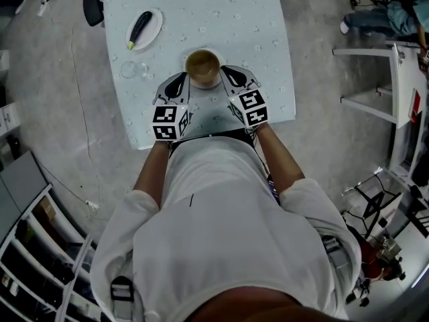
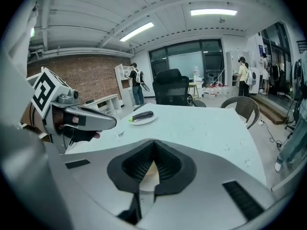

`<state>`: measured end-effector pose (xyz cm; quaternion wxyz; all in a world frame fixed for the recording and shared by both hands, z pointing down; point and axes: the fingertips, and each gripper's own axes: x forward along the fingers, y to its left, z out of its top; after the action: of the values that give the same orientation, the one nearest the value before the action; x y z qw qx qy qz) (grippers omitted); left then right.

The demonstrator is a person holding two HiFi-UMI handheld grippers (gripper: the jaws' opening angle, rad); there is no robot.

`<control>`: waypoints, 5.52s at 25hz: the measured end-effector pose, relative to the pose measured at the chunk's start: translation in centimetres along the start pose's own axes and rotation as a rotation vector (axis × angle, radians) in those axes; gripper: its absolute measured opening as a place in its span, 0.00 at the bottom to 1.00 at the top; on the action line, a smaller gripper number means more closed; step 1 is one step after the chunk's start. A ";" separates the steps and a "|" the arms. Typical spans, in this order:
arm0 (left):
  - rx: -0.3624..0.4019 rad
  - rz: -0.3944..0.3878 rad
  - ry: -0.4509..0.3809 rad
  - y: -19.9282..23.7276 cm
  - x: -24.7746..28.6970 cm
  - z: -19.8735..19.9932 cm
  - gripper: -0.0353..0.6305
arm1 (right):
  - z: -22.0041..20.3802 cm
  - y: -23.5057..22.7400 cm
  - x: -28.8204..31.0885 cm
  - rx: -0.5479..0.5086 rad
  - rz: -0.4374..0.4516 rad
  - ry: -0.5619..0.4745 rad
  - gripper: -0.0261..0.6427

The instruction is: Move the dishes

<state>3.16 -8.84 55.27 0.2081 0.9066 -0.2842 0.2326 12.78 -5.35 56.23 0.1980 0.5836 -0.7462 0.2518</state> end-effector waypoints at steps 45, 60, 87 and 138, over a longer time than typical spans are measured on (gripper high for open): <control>-0.170 0.191 0.125 6.1 -3.2 -7.2 0.08 | -7.3 -2.6 9.5 0.272 0.034 0.272 0.21; -0.126 0.152 0.105 5.3 -2.4 -5.5 0.08 | -5.7 -2.9 8.1 0.247 0.009 0.222 0.06; 0.133 -0.179 0.191 -6.7 5.3 -3.6 0.08 | -14.2 -15.1 -7.6 0.548 -0.376 0.126 0.07; -0.054 0.026 0.165 -0.6 0.8 -6.0 0.08 | -4.9 -11.3 -2.7 0.303 -0.174 0.084 0.21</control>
<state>2.27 -5.70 60.38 0.2520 0.8747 -0.2837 0.3016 24.43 -2.51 60.14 0.1599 0.6582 -0.6374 0.3674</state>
